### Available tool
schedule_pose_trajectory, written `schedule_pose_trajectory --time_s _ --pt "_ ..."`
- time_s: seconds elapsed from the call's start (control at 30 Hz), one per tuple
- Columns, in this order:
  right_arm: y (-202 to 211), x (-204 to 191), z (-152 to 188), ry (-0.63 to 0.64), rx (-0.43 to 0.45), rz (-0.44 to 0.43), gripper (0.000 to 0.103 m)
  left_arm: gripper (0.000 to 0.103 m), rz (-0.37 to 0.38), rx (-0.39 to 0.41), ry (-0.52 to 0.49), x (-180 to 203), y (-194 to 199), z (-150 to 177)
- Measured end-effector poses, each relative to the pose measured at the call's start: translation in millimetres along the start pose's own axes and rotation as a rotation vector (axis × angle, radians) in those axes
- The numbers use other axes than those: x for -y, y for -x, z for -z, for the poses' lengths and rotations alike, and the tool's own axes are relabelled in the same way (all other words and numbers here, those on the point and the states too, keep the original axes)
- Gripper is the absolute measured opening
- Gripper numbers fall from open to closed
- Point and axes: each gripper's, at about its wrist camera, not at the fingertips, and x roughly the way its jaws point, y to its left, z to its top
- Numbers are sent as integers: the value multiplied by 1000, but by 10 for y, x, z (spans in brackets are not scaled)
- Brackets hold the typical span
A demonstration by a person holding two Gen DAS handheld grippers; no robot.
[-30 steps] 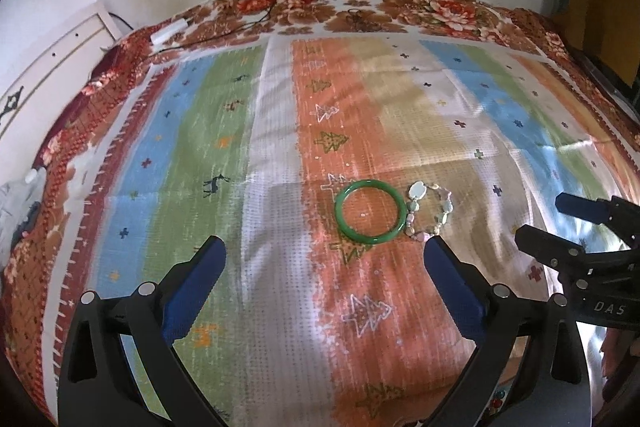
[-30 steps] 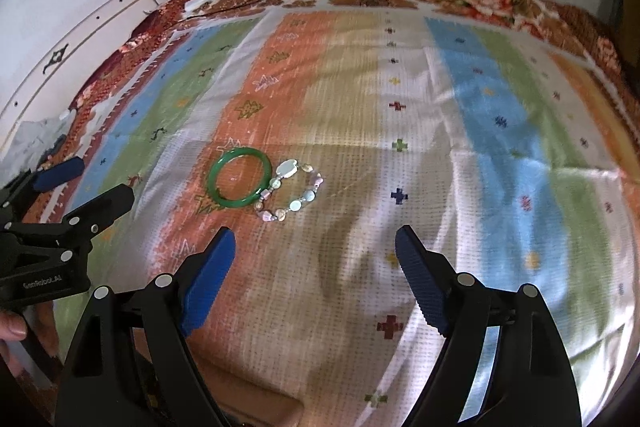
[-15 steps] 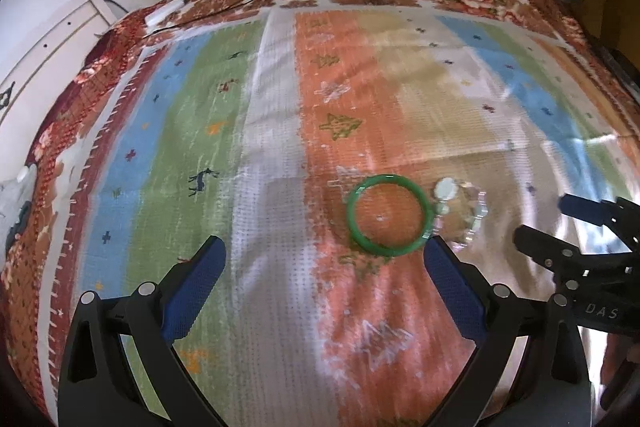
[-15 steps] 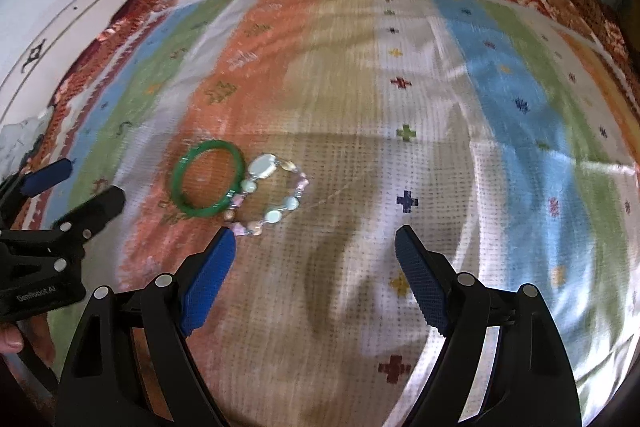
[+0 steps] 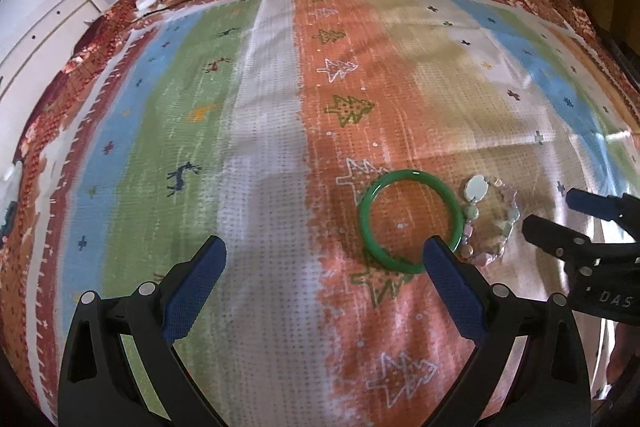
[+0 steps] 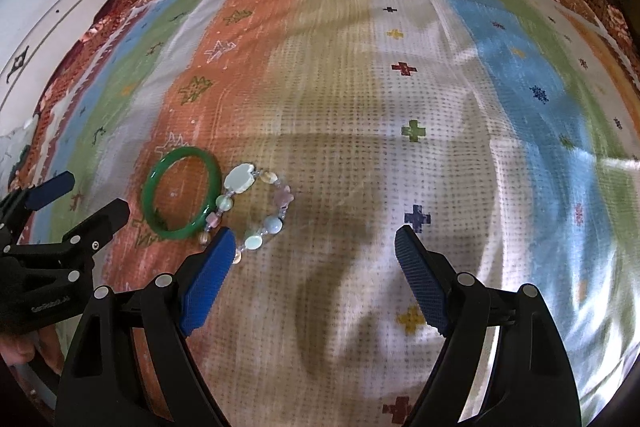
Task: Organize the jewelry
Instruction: 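Move both tools toward the green bangle and white-pink bracelet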
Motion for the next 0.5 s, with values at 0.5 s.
schedule_pose_trajectory --time_s 0.5 --pt "-184 -1 -115 15 -31 28 82 96 13 -40 7 18 -234 -68"
